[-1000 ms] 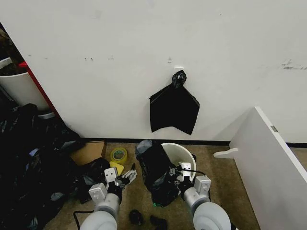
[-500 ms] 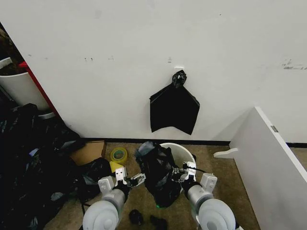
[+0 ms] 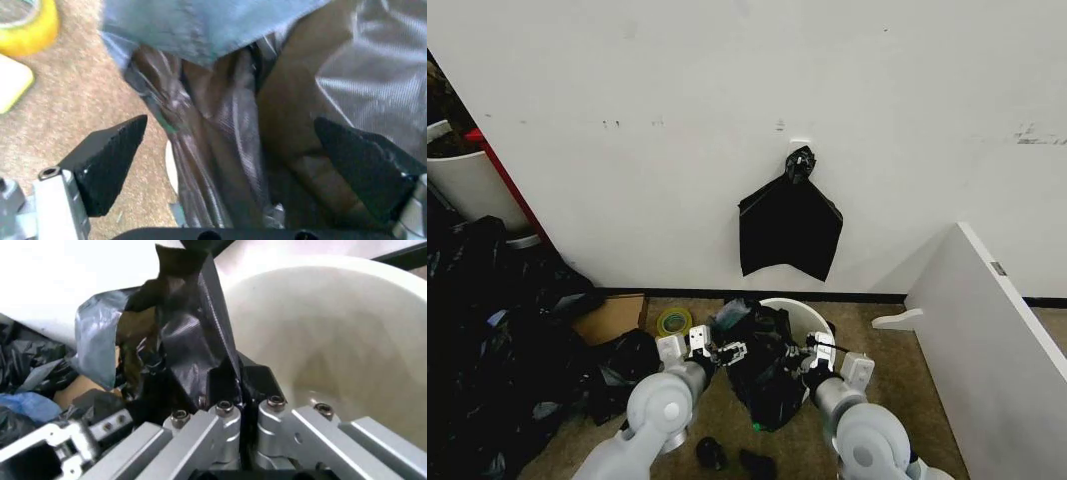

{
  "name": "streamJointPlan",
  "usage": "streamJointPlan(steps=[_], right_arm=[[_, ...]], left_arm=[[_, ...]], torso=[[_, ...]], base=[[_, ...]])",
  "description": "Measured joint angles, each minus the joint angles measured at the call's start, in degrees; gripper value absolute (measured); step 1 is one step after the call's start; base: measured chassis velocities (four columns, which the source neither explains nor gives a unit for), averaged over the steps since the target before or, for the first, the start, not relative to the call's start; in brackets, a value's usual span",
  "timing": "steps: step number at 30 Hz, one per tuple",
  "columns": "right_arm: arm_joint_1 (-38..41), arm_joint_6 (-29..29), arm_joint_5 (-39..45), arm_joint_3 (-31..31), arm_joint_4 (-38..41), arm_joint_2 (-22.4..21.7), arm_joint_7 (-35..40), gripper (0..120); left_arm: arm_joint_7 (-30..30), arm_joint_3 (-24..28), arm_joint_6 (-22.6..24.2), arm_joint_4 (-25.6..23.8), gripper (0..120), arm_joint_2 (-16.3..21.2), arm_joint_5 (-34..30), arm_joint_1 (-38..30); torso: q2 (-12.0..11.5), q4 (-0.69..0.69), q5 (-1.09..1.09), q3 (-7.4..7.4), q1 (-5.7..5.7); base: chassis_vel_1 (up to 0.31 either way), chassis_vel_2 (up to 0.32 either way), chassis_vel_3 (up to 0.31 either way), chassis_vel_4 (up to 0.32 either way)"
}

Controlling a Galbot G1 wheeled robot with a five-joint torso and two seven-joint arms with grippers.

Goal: Place the garbage bag over the trash bin.

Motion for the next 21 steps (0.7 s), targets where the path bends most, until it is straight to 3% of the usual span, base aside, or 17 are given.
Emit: streamJointPlan(steps=[6,14,18,21], right_arm=[[-0.04,-0.84,-0.17,-0.13,-0.24,-0.11,0.11,0],[-0.35,-1.05,-0.74,-0.23,-0.12,-0.25,0.19,0],[-0.87,-1.16,-1.25,-0.31,0.47,-0.35,0.20,0],[-0.93,-1.17,-1.53,-0.33,0.55,-0.36,0.20,0]], left_arm=[[-1.25,4.80,2.75,4.72,99,-1.53,-0.29,-5.38],[-3.92,7.55,3.76,8.98,97,-3.90,1.81,-7.49],[-4.79,8.05,3.75,10.56,81,-4.87,3.49,-7.54],[-4.80,8.04,3.74,10.92,76,-5.04,3.93,-7.49]], torso=[[0.00,-0.01,-0.01,-0.01,-0.01],[0.00,-0.01,0.00,0.00,-0.01],[0.00,0.00,0.00,-0.02,-0.01],[0.01,0.00,0.00,-0.02,-0.01]], base=[[0.000,0.000,0.000,0.000],[0.000,0.000,0.000,0.000],[0.000,0.000,0.000,0.000],[0.000,0.000,0.000,0.000]])
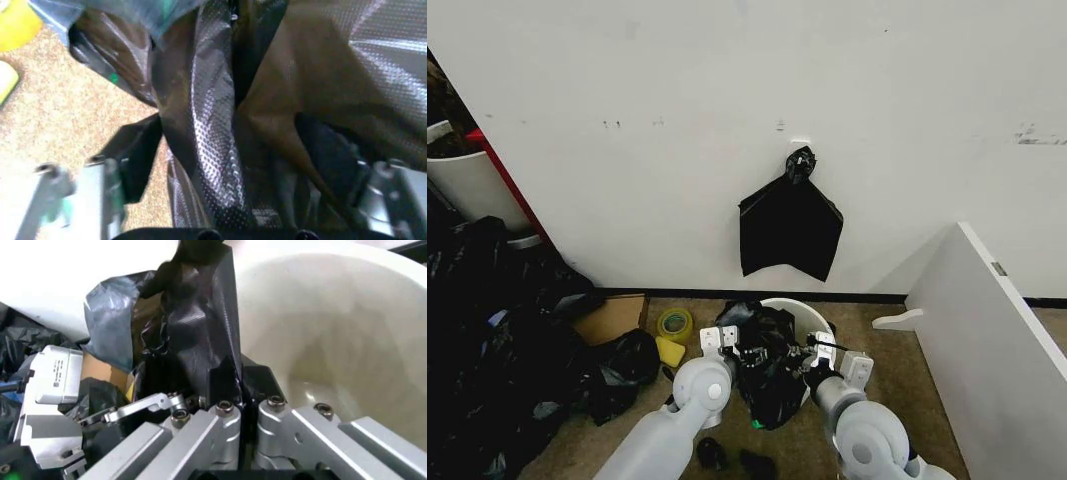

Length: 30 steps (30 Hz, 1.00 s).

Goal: Place the garbage bag over the trash bin.

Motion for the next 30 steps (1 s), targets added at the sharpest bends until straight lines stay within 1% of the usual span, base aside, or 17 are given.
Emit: streamJointPlan(steps=[2,5,7,9,10,11,12,13,14,15,17,18,19,21,24,27,30], right_arm=[[-0.06,0.00,-0.48,-0.01,0.04,0.07,0.04,0],[-0.09,0.00,-0.80,-0.02,0.13,0.18,0.26,0],[-0.10,0.00,-0.90,-0.03,0.14,0.21,0.29,0],[-0.09,0.08,-1.39,-0.02,0.14,0.32,0.37,0],[-0.04,0.32,-2.23,0.11,-0.10,0.41,0.37,0],[0.03,0.70,-2.97,0.30,-0.53,0.49,0.29,0],[0.07,0.90,-3.29,0.43,-0.76,0.53,0.26,0],[0.07,0.90,-3.29,0.43,-0.76,0.53,0.26,0],[0.11,1.10,-3.61,0.68,-1.11,0.58,0.23,0],[0.13,1.15,-3.70,0.77,-1.22,0.60,0.22,0],[0.08,1.36,-4.03,1.43,-1.42,0.79,0.10,0],[0.07,1.41,-4.03,1.69,-1.26,0.87,0.02,0],[0.10,1.57,-3.99,2.37,-0.60,1.01,-0.29,0],[0.16,1.63,-3.96,2.73,-0.28,1.05,-0.48,0],[0.63,1.78,-3.43,5.13,1.38,1.00,-1.09,0],[0.69,1.76,-2.76,6.31,2.02,0.83,-1.12,0],[0.37,1.66,-1.21,8.80,3.18,0.50,-1.13,0]], left_arm=[[0.18,-0.13,-0.03,0.33,63,-0.09,0.61,0.17],[0.41,-0.55,0.14,-0.23,52,0.20,0.67,0.68],[0.47,-0.71,0.33,-0.47,50,0.33,0.62,0.85],[0.89,-1.43,1.00,-1.26,42,0.81,0.20,1.47],[1.51,-2.15,1.32,-1.74,35,1.32,-0.08,2.01],[2.24,-2.69,1.47,-2.08,31,1.71,-0.21,2.46],[2.55,-2.91,1.50,-2.25,28,1.89,-0.24,2.68],[2.55,-2.91,1.50,-2.25,28,1.89,-0.24,2.68],[3.18,-3.56,1.53,-2.62,23,2.22,-0.29,3.19],[3.40,-3.86,1.53,-2.75,22,2.32,-0.31,3.41],[4.82,-5.67,1.64,-3.91,10,3.04,-0.45,4.78],[5.28,-6.23,1.64,-4.41,9,3.27,-0.45,5.17],[6.16,-7.17,1.64,-5.25,3,3.83,-0.16,5.81],[6.54,-7.56,1.65,-5.66,1,4.12,0.06,6.10],[8.62,-9.60,1.22,-8.21,1,5.71,2.21,7.82],[9.33,-10.23,0.74,-9.39,1,6.37,3.18,8.62],[10.70,-11.01,0.53,-11.47,1,7.90,4.04,10.02]], torso=[[0.00,0.00,-0.01,0.00,0.00],[0.00,-0.01,-0.02,0.00,0.00],[0.00,-0.01,-0.02,0.00,0.00],[0.00,-0.01,-0.02,0.01,0.00],[0.00,0.00,-0.02,0.01,0.00],[0.00,-0.01,-0.02,0.01,0.00],[0.00,-0.01,-0.02,0.01,0.00],[0.00,-0.01,-0.02,0.01,0.00],[0.00,-0.01,-0.02,0.01,0.00],[0.00,-0.01,-0.02,0.02,0.00],[-0.01,-0.01,-0.03,0.02,0.02],[-0.01,-0.02,-0.04,0.02,0.01],[-0.01,-0.02,-0.02,0.02,0.01],[-0.01,-0.02,-0.02,0.02,0.01],[-0.01,0.00,-0.02,0.02,0.01],[-0.01,-0.01,-0.01,0.02,0.01],[0.00,-0.01,-0.02,0.01,0.01]], base=[[0.000,0.000,0.000,0.000],[0.000,0.000,0.000,0.000],[0.000,0.000,0.000,0.000],[0.000,0.000,0.000,0.000],[0.000,0.000,0.000,0.000],[0.000,0.000,0.000,0.000],[0.000,0.000,0.000,0.000],[0.000,0.000,0.000,0.000],[0.000,0.000,0.000,0.000],[0.000,0.000,0.000,0.000],[0.000,0.000,0.000,0.000],[0.000,0.000,0.000,0.000],[0.000,0.000,0.000,0.000],[0.000,0.000,0.000,0.000],[0.000,0.000,0.000,0.000],[0.000,0.000,0.000,0.000],[0.000,0.000,0.000,0.000]])
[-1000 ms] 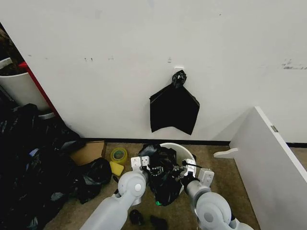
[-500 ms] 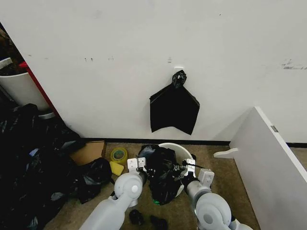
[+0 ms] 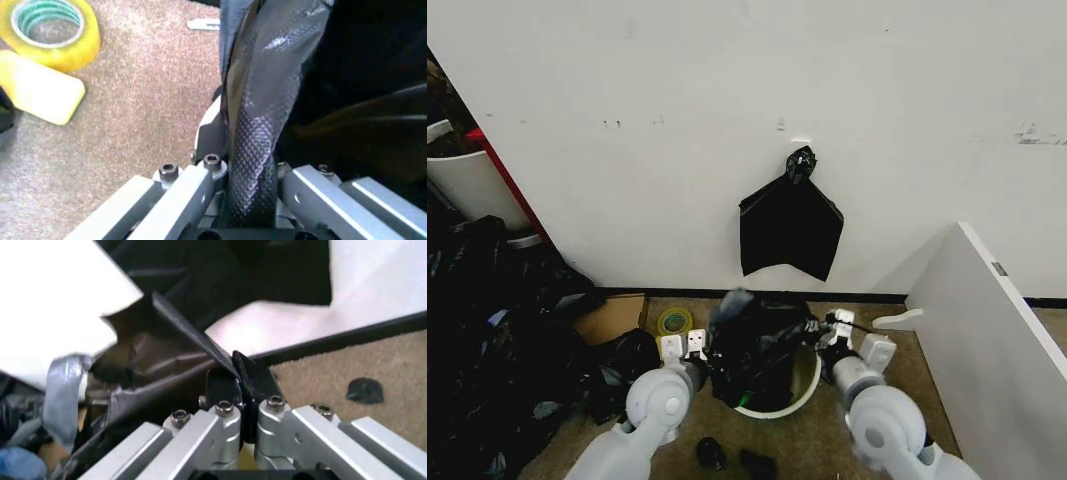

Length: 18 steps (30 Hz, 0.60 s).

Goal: Place the garbage bag over the trash bin.

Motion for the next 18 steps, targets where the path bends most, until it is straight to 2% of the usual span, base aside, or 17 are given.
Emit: streamJointPlan(steps=[7,13,18], right_arm=[[-1.11,-0.10,2.21,4.50,0.55,-0.27,0.05,0],[-2.35,-0.07,2.62,6.89,-1.31,-0.47,-0.13,0],[-3.26,0.72,2.89,7.21,-2.48,-0.24,-0.81,0]], left_arm=[[3.73,-1.49,-0.34,-2.46,1,2.63,1.41,1.79],[7.55,-6.70,-0.44,-4.40,1,3.43,1.40,2.00],[9.17,-11.75,-0.57,-4.79,1,3.35,-1.72,0.10]], torso=[[0.00,0.00,0.00,0.00,0.00],[0.00,0.01,0.01,0.00,0.00],[0.00,0.01,0.01,0.00,0.00]], base=[[0.000,0.000,0.000,0.000],[0.000,0.000,0.000,0.000],[0.000,0.000,0.000,0.000]])
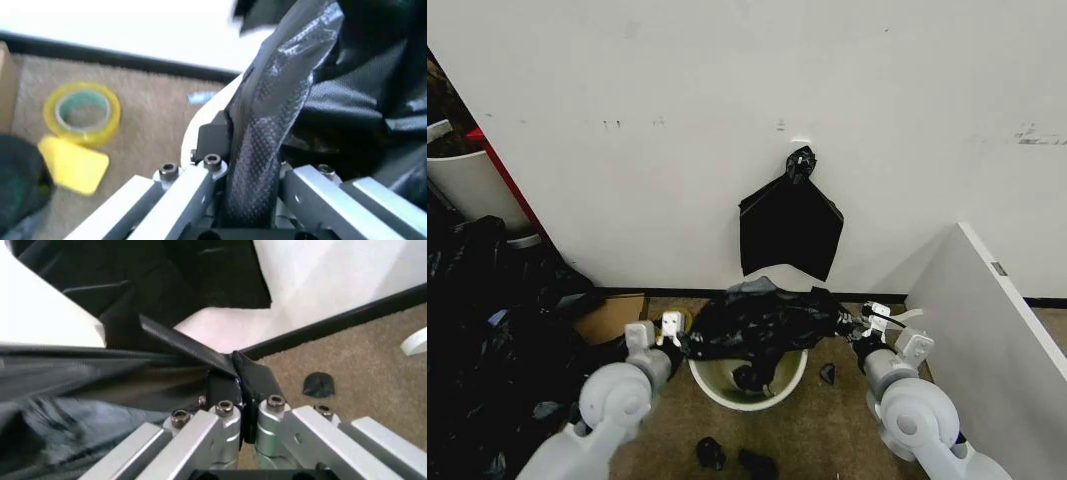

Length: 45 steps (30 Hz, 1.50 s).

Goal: Place the garbage bag over the trash bin.

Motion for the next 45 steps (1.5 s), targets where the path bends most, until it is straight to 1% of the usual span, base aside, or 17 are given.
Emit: streamJointPlan(steps=[8,13,15,17,19,20,21,22,25,27,30,33,35,38,40,42,45], right_arm=[[-1.48,5.77,-1.26,-4.53,-0.47,0.45,-5.93,0],[-2.32,9.89,-7.56,-8.63,-3.74,0.20,-15.90,0],[-2.32,10.39,-8.57,-8.95,-4.21,0.10,-16.91,0],[-2.27,13.40,-14.67,-9.52,-6.90,-0.37,-21.44,11],[-2.21,15.29,-17.35,-9.48,-8.18,-0.52,-23.30,13],[-2.13,18.27,-21.24,-9.08,-10.16,-0.71,-25.90,19],[-2.13,26.20,-28.44,-6.17,-14.62,-1.46,-34.47,33],[-2.15,26.96,-29.04,-5.81,-14.94,-1.55,-35.30,35],[-1.87,32.67,-32.94,-2.68,-16.29,-2.19,-44.15,50],[-1.83,33.07,-32.76,-1.93,-15.80,-2.35,-45.76,53],[-2.30,32.13,-28.22,-0.20,-11.10,-2.84,-47.79,66],[-2.72,29.49,-24.79,-0.11,-7.31,-3.35,-45.05,79],[-2.78,29.18,-24.74,-0.25,-6.78,-3.43,-44.19,80],[-2.79,26.96,-29.51,-1.19,-4.71,-3.69,-38.67,95],[-2.36,26.10,-32.13,-1.59,-4.55,-4.05,-37.76,99],[-2.23,25.92,-32.38,-1.72,-4.53,-4.18,-37.75,99],[-1.73,24.08,-30.85,-2.75,-3.87,-4.66,-38.34,88]], left_arm=[[-0.96,-3.68,-2.70,-0.21,1,-1.39,-3.64,-0.97],[-1.46,-4.55,-2.89,-0.43,1,-2.54,-4.88,-1.04],[-1.56,-4.55,-2.91,-0.42,1,-2.62,-4.89,-1.15],[-2.04,-4.37,-3.45,-0.29,1,-2.93,-4.92,-1.84],[-2.17,-4.33,-3.59,-0.10,1,-3.02,-4.93,-2.14],[-2.33,-4.30,-3.71,0.19,1,-3.09,-4.98,-2.60],[-2.52,-4.31,-4.30,0.83,1,-3.07,-4.97,-3.78],[-2.52,-4.31,-4.42,0.92,1,-3.03,-4.85,-3.88],[-2.49,-4.50,-5.35,1.20,1,-2.82,-3.02,-3.64],[-2.43,-4.52,-5.74,1.20,1,-2.80,-2.25,-3.31],[-1.57,-3.89,-7.80,1.37,1,-2.77,1.63,-2.62],[-0.49,-2.83,-9.86,1.42,1,-2.82,4.91,-1.86],[-0.34,-2.64,-10.09,1.39,1,-2.86,5.38,-1.70],[0.04,-1.88,-10.63,0.86,1,-2.97,6.75,-0.91],[0.08,-1.54,-10.77,0.59,1,-2.96,7.24,-0.55],[0.08,-1.46,-10.79,0.50,1,-2.96,7.38,-0.46],[0.08,-1.20,-10.81,0.22,1,-3.08,7.99,-0.08]], torso=[[0.00,-0.01,-0.01,0.00,-0.01],[0.00,-0.01,0.00,0.00,-0.01],[0.00,-0.01,-0.01,0.00,-0.01],[0.00,0.00,0.00,-0.01,-0.01],[0.00,0.00,0.01,0.00,-0.01],[0.00,0.00,0.00,0.00,-0.01],[0.00,-0.01,0.01,0.00,-0.01],[0.00,-0.01,0.01,0.00,-0.01],[0.00,-0.02,0.01,0.00,-0.01],[0.00,0.01,0.02,0.00,-0.01],[0.00,0.00,-0.01,0.00,-0.01],[0.00,0.00,-0.01,0.00,-0.01],[0.00,0.00,-0.01,0.00,-0.01],[0.00,-0.01,0.00,-0.01,-0.01],[0.00,0.00,0.00,0.00,-0.01],[0.00,0.00,0.00,0.00,-0.01],[0.00,-0.01,0.00,0.00,-0.01]], base=[[0.000,0.000,0.000,0.000],[0.000,0.000,0.000,0.000],[0.000,0.000,0.000,0.000],[0.000,0.000,0.000,0.000],[0.000,0.000,0.000,0.000],[0.000,0.000,0.000,0.000],[0.000,0.000,0.000,0.000],[0.000,0.000,0.000,0.000],[0.000,0.000,0.000,0.000],[0.000,0.000,0.000,0.000],[0.000,0.000,0.000,0.000],[0.000,0.000,0.000,0.000],[0.000,0.000,0.000,0.000],[0.000,0.000,0.000,0.000],[0.000,0.000,0.000,0.000],[0.000,0.000,0.000,0.000],[0.000,0.000,0.000,0.000]])
